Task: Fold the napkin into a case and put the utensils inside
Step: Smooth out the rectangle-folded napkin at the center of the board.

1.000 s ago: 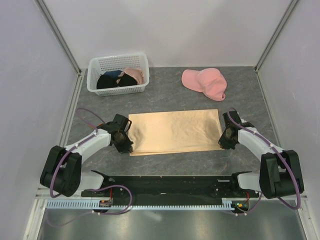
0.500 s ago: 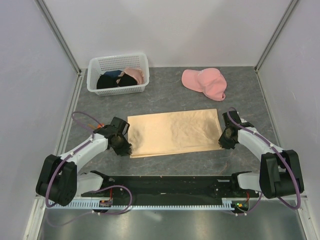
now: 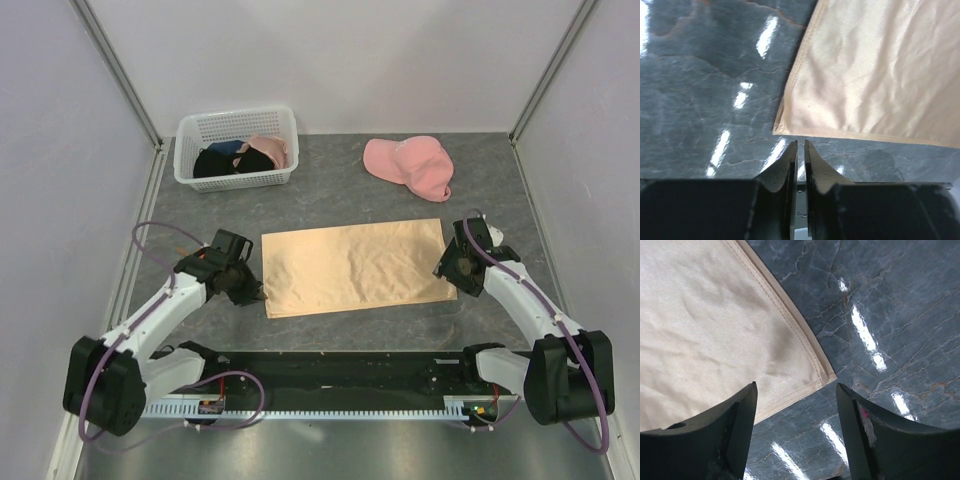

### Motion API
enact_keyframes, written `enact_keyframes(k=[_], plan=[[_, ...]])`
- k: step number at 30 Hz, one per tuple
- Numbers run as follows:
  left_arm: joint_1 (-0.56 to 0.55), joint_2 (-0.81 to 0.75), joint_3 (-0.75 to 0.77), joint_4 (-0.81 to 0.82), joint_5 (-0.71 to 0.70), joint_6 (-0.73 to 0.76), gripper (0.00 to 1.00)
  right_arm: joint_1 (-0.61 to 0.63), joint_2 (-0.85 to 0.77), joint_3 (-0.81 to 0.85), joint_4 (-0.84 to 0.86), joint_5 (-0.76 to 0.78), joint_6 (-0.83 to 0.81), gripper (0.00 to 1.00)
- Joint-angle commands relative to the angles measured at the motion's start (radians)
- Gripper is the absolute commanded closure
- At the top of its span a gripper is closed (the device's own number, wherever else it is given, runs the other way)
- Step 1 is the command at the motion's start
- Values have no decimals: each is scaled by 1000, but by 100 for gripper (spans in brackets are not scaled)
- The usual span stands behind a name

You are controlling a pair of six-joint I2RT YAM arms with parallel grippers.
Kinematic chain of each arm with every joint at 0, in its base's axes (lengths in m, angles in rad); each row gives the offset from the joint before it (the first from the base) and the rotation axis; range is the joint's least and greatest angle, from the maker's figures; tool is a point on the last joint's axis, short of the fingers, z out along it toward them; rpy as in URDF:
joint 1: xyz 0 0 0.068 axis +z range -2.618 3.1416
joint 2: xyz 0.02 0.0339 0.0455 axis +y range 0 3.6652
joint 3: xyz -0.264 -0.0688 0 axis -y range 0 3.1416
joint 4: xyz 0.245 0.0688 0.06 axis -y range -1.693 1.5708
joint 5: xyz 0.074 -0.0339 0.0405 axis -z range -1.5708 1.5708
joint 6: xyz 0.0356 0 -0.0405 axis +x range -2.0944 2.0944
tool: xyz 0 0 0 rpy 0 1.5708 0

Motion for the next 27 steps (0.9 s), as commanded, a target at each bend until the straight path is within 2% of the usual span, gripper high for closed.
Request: enact_keyframes(k=[1, 2, 5, 7, 11, 15, 18, 22, 24, 26, 27], plan=[[-3, 128, 23, 140, 107, 71, 89, -4, -6, 57, -6, 1, -48, 28], [-6, 183, 23, 157, 121, 79, 91, -4, -2, 49, 5, -15, -62, 29], [-25, 250, 9, 212, 134, 88, 92, -3, 21, 28, 48, -41, -58, 44], [-28, 272, -5, 220, 114, 77, 94, -3, 46, 16, 63, -33, -48, 50], [-29, 286, -66, 195, 43, 51, 98, -3, 86, -35, 83, 11, -21, 69], [-28, 265, -74, 160, -21, 36, 98, -4, 116, -83, 94, 89, 44, 76], [-28, 236, -37, 130, -30, 46, 98, -4, 122, -75, 88, 74, 45, 81], [-26, 159, 56, 128, -14, 89, 96, -1, 75, 5, 88, 1, -25, 75], [-25, 168, 101, 140, -7, 127, 94, -3, 63, 35, 124, -9, -60, 56], [-17, 231, 182, 146, -30, 145, 94, -4, 98, 95, 163, -19, -102, 41], [-5, 258, 213, 146, -34, 167, 94, -6, 121, 124, 171, -24, -113, 40]])
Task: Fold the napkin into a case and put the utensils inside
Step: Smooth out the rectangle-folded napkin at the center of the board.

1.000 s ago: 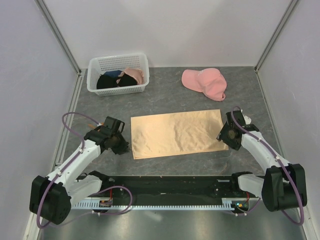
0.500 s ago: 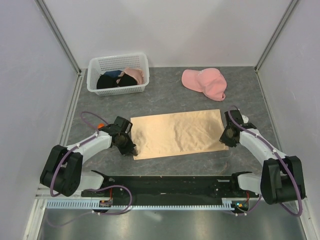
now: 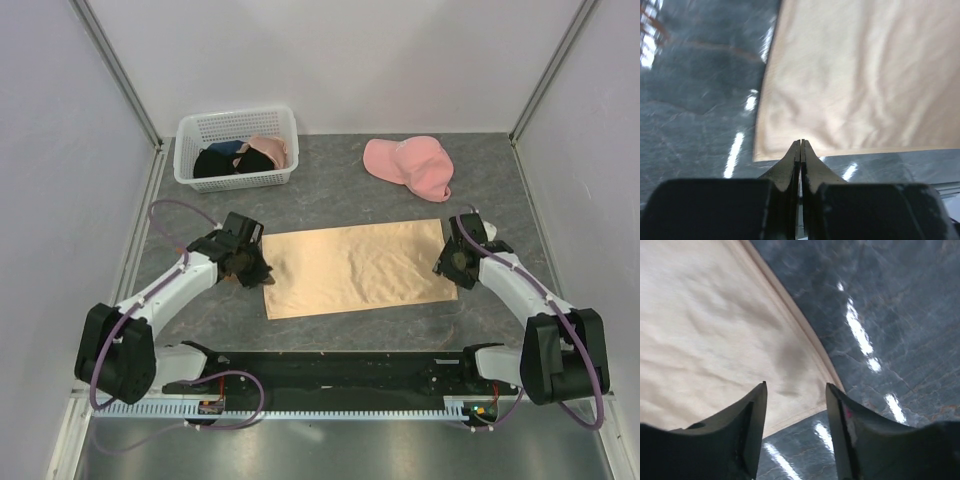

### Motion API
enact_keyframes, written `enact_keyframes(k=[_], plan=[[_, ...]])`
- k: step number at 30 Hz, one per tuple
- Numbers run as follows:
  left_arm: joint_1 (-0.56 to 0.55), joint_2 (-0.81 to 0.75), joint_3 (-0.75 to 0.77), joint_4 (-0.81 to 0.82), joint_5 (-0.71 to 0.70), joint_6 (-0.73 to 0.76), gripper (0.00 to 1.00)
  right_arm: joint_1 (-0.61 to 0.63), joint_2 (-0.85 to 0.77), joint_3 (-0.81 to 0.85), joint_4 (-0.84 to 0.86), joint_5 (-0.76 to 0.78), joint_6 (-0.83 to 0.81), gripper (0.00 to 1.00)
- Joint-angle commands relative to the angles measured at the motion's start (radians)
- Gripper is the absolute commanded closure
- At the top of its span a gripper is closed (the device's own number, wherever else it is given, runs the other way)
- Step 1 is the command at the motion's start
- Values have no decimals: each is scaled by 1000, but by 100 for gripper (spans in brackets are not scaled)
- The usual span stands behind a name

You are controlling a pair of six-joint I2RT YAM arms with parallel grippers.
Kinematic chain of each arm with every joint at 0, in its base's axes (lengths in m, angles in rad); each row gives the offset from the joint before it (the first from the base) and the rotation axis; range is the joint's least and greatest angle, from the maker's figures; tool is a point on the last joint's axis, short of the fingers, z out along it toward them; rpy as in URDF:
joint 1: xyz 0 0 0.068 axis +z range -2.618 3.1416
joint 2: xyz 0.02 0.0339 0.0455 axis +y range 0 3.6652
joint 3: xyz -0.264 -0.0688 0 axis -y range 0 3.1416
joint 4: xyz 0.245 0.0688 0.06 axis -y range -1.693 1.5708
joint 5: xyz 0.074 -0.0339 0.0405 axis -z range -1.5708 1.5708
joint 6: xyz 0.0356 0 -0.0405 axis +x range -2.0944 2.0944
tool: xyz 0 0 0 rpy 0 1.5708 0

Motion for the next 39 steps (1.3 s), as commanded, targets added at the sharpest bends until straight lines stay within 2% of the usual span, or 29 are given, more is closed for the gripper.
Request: enact_keyframes(k=[1, 4, 5, 7, 10, 13, 23, 33, 38, 39], plan=[[27, 98, 198, 32, -63, 104, 96, -4, 53, 191, 93, -27, -85, 39], [49, 258, 329, 29, -77, 161, 98, -3, 166, 312, 126, -14, -113, 39], [55, 337, 361, 27, -76, 173, 98, -4, 224, 339, 135, -6, -123, 42], [73, 398, 444, 15, -74, 190, 98, -4, 280, 403, 149, 14, -129, 47], [84, 491, 514, 3, -80, 202, 98, -6, 384, 472, 155, 48, -136, 78], [92, 554, 556, -10, -111, 221, 98, -4, 464, 514, 167, 33, -136, 83], [119, 668, 614, -33, -165, 231, 98, -7, 613, 592, 231, 99, -174, 83], [127, 766, 708, -76, -307, 262, 98, -12, 703, 627, 267, 109, -198, 80], [128, 691, 711, -97, -300, 277, 98, -10, 619, 621, 209, 100, -206, 69], [127, 651, 702, -96, -278, 280, 98, -12, 607, 630, 181, 105, -200, 61]])
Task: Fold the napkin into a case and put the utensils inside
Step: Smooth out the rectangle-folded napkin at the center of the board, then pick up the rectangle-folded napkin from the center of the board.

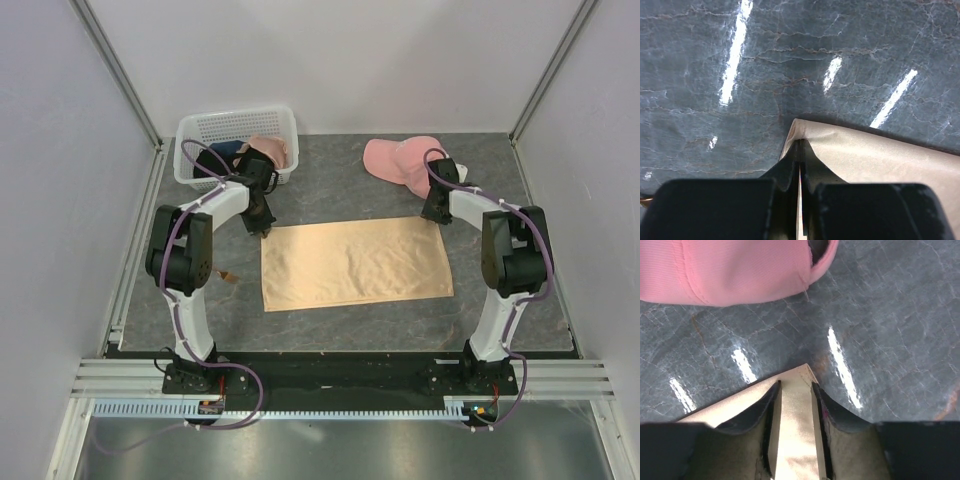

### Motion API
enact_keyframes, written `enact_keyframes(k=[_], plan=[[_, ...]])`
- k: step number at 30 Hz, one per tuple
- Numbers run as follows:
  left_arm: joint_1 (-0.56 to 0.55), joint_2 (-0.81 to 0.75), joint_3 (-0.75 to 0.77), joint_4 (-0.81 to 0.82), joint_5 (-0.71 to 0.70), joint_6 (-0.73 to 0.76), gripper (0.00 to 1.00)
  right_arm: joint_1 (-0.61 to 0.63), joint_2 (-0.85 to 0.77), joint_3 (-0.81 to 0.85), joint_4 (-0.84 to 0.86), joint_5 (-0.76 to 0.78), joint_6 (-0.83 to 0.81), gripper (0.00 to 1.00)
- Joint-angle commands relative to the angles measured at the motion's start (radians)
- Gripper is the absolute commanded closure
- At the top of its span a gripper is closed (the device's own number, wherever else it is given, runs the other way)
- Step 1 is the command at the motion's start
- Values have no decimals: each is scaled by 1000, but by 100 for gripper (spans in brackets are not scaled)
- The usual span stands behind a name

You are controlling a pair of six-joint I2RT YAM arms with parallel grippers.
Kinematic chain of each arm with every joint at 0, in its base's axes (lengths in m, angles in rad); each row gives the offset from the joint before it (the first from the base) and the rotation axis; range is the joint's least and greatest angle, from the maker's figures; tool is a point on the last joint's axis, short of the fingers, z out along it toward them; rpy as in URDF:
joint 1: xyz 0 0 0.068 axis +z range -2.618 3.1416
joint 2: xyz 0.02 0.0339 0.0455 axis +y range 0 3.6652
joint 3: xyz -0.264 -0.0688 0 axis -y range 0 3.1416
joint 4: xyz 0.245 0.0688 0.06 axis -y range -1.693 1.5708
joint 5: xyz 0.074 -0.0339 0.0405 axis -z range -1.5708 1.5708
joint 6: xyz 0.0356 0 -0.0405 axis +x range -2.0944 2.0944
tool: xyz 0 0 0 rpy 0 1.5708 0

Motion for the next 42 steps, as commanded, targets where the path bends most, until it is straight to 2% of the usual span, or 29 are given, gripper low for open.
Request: enact_keyframes(k=[1, 2, 3, 6, 7, 10, 18, 23, 31, 37, 38, 42], plan=[[6, -121, 14, -32, -20, 56, 98, -5, -109, 33, -113, 32, -13, 57], [0, -143, 11, -32, -5, 70, 98, -5, -131, 25, -130, 29, -16, 53], [-4, -187, 5, -29, 19, 76, 98, -6, -154, -6, -142, 29, -25, 44], [-41, -238, -17, -22, 107, 111, 98, -8, -233, -100, -181, -2, -42, 25], [-55, -262, -25, -18, 127, 114, 98, -13, -267, -130, -178, -17, -54, 22], [-119, -304, -80, 34, 237, 131, 96, -22, -315, -233, -155, -49, -77, 17], [-280, -312, -183, 164, 415, 90, 85, -22, -373, -365, -81, -134, -136, 14], [-326, -290, -186, 193, 435, 56, 82, -22, -346, -382, -61, -137, -153, 15], [-349, -277, -173, 193, 432, 39, 82, -20, -312, -428, -6, -227, -139, 25], [-349, -278, -175, 192, 432, 38, 82, -22, -303, -455, 26, -269, -143, 42], [-349, -278, -175, 193, 431, 38, 82, -22, -306, -458, 31, -269, -143, 47], [-349, -275, -176, 189, 432, 41, 83, -22, -312, -468, 48, -304, -143, 56]])
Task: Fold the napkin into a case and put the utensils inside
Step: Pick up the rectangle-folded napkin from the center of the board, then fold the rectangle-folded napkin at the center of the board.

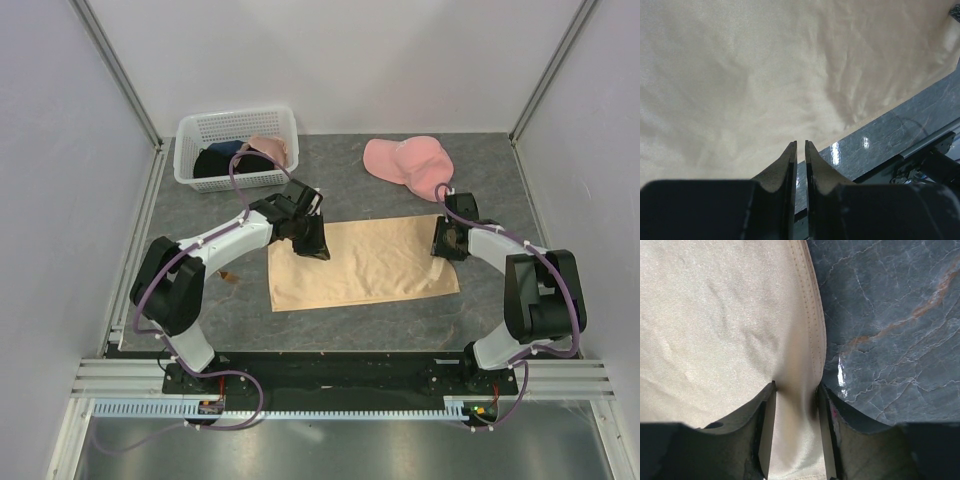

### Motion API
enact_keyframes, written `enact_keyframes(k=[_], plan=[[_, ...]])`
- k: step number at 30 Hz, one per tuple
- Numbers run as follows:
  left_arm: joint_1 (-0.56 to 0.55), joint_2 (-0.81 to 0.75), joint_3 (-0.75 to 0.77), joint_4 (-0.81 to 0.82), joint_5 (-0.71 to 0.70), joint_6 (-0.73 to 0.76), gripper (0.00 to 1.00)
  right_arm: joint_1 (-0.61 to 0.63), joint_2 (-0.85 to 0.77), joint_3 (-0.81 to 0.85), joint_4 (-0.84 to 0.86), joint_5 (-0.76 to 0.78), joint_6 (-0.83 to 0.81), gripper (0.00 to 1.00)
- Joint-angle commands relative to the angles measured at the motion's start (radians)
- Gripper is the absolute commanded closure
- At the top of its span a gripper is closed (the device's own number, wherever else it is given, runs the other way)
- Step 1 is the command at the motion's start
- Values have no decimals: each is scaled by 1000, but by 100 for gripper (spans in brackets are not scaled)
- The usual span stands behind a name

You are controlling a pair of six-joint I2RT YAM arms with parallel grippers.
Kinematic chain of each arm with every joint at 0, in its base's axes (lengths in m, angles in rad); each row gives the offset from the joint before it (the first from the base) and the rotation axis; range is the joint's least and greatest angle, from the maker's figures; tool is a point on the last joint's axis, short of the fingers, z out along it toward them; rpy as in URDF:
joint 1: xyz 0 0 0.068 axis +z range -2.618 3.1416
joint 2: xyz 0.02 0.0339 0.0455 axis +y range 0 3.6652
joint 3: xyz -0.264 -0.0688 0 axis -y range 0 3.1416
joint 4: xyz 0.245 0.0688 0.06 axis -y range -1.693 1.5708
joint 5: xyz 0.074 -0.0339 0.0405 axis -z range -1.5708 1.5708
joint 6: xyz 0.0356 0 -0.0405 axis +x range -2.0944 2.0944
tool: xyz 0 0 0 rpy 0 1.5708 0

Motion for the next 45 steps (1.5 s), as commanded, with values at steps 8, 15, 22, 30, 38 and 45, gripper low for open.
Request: enact_keyframes(k=[8, 15, 22, 30, 38, 45], plan=[[-3, 28, 18, 24, 29, -26, 83, 13, -66, -30, 23, -115, 32, 100], [-3, 33, 28, 26, 33, -40, 83, 11, -160, 27, -107, 67, 35, 100], [21, -33, -23, 27, -10, -40, 84, 14, -238, 107, -208, 192, -14, 100], [113, -139, -210, 58, -39, -42, 84, 213, -255, 202, -263, 258, -13, 100], [110, -156, -391, 162, -81, -89, 85, 463, -151, 331, -331, 298, 122, 100], [101, -122, -422, 198, -81, -95, 86, 595, -42, 380, -245, 174, 269, 100]])
